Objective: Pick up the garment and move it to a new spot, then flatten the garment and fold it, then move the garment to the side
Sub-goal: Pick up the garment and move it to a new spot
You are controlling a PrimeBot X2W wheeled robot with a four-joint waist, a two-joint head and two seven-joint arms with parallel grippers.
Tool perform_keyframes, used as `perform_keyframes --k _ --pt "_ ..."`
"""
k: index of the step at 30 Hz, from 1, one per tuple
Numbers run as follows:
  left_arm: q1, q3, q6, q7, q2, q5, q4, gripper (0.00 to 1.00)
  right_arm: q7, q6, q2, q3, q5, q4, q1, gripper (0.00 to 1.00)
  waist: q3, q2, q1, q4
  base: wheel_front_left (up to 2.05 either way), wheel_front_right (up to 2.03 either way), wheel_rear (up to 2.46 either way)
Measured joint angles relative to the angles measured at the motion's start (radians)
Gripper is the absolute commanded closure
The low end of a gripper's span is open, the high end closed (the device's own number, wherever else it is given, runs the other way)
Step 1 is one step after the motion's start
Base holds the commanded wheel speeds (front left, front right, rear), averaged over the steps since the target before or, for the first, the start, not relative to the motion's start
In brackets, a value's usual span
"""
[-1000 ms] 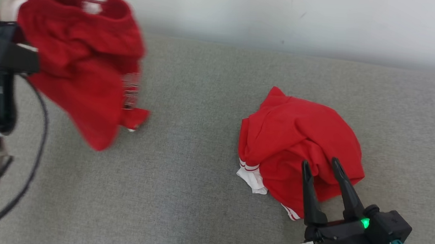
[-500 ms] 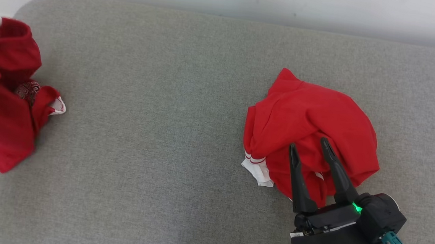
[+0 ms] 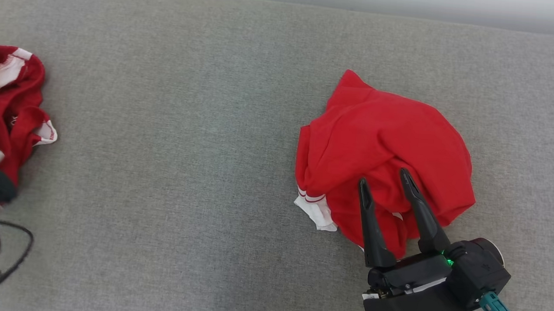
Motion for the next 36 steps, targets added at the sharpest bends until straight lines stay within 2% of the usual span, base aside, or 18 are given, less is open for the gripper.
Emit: perform_keyframes --k 4,9,10,11,12,15,18,21,28,32,36 --pt "-0.002 -0.005 -0.025 0.000 -0.028 -0.013 0.107 1.00 0.000 0.000 0.000 0.002 -0.004 0.001 0.000 0.00 0.004 0.0000 0.0000 -0.008 0.00 0.00 0.00" --pt "-0.014 -0.014 -0.032 -0.001 -0.040 -0.014 0.206 1.00 0.000 0.000 0.000 0.009 -0.005 0.001 0.000 0.00 -0.004 0.0000 0.0000 -0.011 0.00 0.00 0.00" --pt "-0.015 -0.017 -0.028 -0.001 -0.039 -0.010 0.219 0.97 0.000 0.000 0.000 0.010 -0.005 0.001 0.000 0.00 -0.007 0.0000 -0.0001 -0.011 0.00 0.00 0.00" --pt "-0.018 -0.018 -0.024 -0.002 -0.037 -0.003 0.227 0.17 0.000 0.000 0.000 0.012 -0.004 0.000 0.000 0.00 -0.010 0.0000 0.0000 -0.012 0.00 0.00 0.00" --pt "-0.023 -0.014 -0.024 -0.003 -0.036 -0.003 0.231 0.00 0.000 0.000 0.000 0.014 -0.003 -0.001 0.000 0.00 -0.014 0.0000 0.0000 -0.012 0.00 0.00 0.00" --pt "-0.023 0.006 -0.024 -0.006 -0.025 0.009 0.197 0.00 0.000 0.000 0.000 0.017 0.005 -0.005 0.000 0.00 -0.031 0.0000 -0.0001 -0.012 0.00 0.00 0.00" --pt "0.008 0.047 -0.008 -0.007 -0.009 0.041 0.092 0.00 0.000 0.000 0.000 0.013 0.016 -0.011 0.001 0.00 -0.052 0.0000 -0.0001 -0.012 0.00 0.00 0.00" --pt "0.082 0.086 0.005 -0.008 -0.019 0.100 -0.039 0.00 0.000 0.000 0.000 -0.003 0.025 -0.010 0.005 0.00 -0.079 -0.0001 -0.0001 -0.013 0.00 0.00 0.00" --pt "0.278 0.139 -0.016 -0.009 -0.101 0.263 -0.351 0.00 0.000 0.000 0.000 -0.087 0.033 0.008 0.038 0.00 -0.148 -0.0001 -0.0002 -0.014 0.00 0.00 0.00" --pt "0.387 0.137 -0.026 -0.009 -0.181 0.342 -0.510 0.00 0.000 0.000 -0.001 -0.137 0.033 0.018 0.059 0.00 -0.184 -0.0001 -0.0003 -0.019 0.00 0.00 0.00" --pt "0.490 0.146 -0.045 -0.009 -0.236 0.391 -0.632 0.00 0.000 0.000 -0.001 -0.171 0.031 0.036 0.085 0.00 -0.212 -0.0002 -0.0004 -0.034 0.00 0.00 0.00"
